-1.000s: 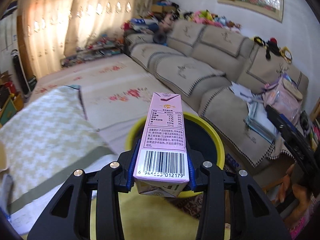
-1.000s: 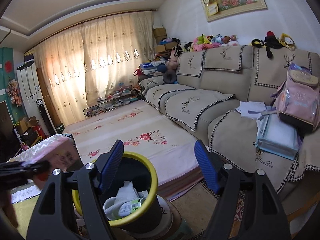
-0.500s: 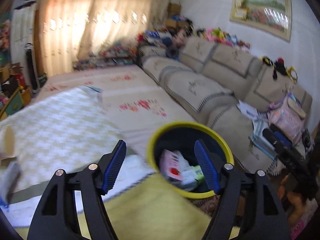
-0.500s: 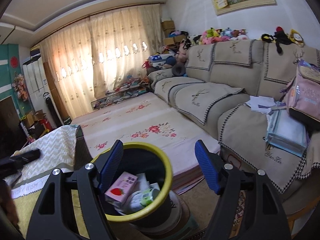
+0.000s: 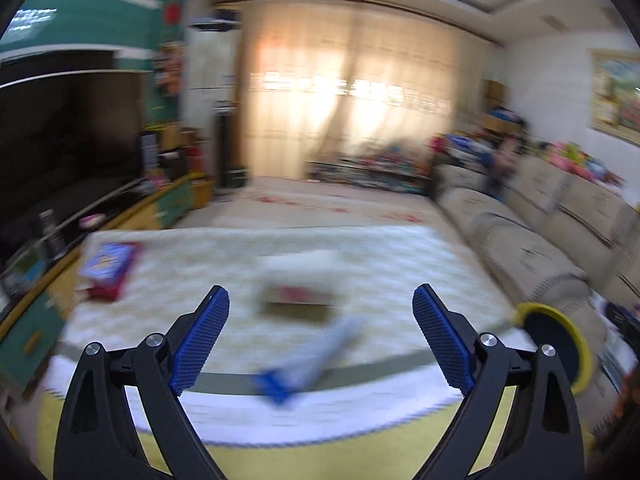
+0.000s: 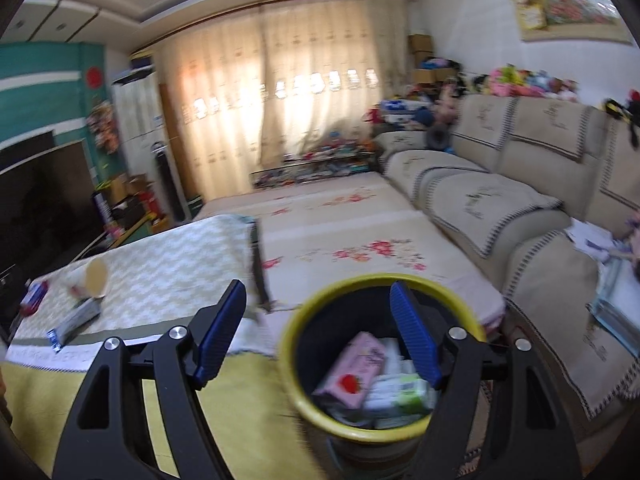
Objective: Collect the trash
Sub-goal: 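Reach the right gripper to the white paper cup and grasp it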
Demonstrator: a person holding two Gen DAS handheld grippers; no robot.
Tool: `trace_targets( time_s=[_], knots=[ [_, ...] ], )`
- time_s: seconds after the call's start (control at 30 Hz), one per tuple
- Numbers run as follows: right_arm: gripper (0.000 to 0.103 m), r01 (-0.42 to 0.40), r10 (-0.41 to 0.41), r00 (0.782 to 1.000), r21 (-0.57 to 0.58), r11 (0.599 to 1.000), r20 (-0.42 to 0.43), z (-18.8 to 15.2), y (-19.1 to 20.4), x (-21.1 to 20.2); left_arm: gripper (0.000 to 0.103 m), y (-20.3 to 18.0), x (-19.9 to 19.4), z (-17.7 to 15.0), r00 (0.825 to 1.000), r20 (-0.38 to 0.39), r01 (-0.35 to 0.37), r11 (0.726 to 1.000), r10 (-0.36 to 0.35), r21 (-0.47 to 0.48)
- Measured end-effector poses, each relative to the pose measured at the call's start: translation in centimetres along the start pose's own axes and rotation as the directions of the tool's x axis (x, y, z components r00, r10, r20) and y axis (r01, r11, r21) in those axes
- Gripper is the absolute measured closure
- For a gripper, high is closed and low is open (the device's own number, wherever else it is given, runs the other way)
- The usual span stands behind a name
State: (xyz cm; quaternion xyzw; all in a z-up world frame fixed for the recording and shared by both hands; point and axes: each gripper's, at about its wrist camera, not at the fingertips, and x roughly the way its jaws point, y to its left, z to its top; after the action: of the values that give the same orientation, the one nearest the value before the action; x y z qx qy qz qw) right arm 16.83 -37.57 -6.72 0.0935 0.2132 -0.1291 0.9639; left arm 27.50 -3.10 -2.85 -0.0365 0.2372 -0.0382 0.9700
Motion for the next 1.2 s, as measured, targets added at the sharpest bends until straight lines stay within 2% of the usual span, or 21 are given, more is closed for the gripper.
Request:
trace_targets(
  time_s=[0.13, 0.27, 0.37, 0.57, 0.77, 0.87, 0.97, 1.1, 1.2],
  knots=[
    [0.032, -0.128, 0.127, 0.992, -0.054, 0.99, -0.025, 1.0, 5.5, 1.1, 0.011, 6.2, 1.2, -0.1, 0.989, 0.017, -0.144, 0.987, 0.146, -0.064],
    [0.032, -0.246, 0.239, 0.969, -0.136, 0.96, -0.069, 2.0, 12.4, 2.5, 0.011, 10.2, 2.1, -1.1, 0.964, 0.034, -0.257, 0.959, 0.263, -0.12],
    [0.028, -0.318, 0.302, 0.947, -0.162, 0.934, -0.112, 2.2, 17.0, 3.5, 0.011, 12.1, 1.8, -1.4, 0.954, 0.042, -0.286, 0.943, 0.297, -0.172],
    [0.025, -0.41, 0.376, 0.905, -0.175, 0.895, -0.2, 1.4, 25.8, 6.0, 0.007, 14.2, -0.8, -1.9, 0.928, 0.105, -0.321, 0.911, 0.357, -0.259],
    [0.017, -0.395, 0.338, 0.904, -0.21, 0.894, -0.263, -0.4, 33.2, 9.1, 0.007, 14.9, -2.5, -1.8, 0.915, 0.126, -0.333, 0.892, 0.384, -0.305],
    [0.011, -0.346, 0.279, 0.919, -0.229, 0.91, -0.277, -1.0, 35.8, 10.9, 0.007, 14.9, -2.8, -1.7, 0.908, 0.129, -0.34, 0.882, 0.398, -0.325],
    [0.01, -0.318, 0.236, 0.916, -0.228, 0.92, -0.323, -1.7, 38.0, 13.2, 0.007, 15.1, -2.8, -2.0, 0.913, 0.121, -0.333, 0.882, 0.39, -0.334],
    [0.009, -0.241, 0.155, 0.933, -0.245, 0.939, -0.324, -2.2, 39.5, 15.5, 0.007, 15.3, -2.6, -2.1, 0.919, 0.108, -0.322, 0.881, 0.379, -0.348],
    [0.009, -0.243, 0.15, 0.922, -0.232, 0.942, -0.357, -2.7, 40.1, 16.9, 0.007, 15.5, -2.5, -2.2, 0.922, 0.103, -0.317, 0.88, 0.373, -0.355]
  ],
)
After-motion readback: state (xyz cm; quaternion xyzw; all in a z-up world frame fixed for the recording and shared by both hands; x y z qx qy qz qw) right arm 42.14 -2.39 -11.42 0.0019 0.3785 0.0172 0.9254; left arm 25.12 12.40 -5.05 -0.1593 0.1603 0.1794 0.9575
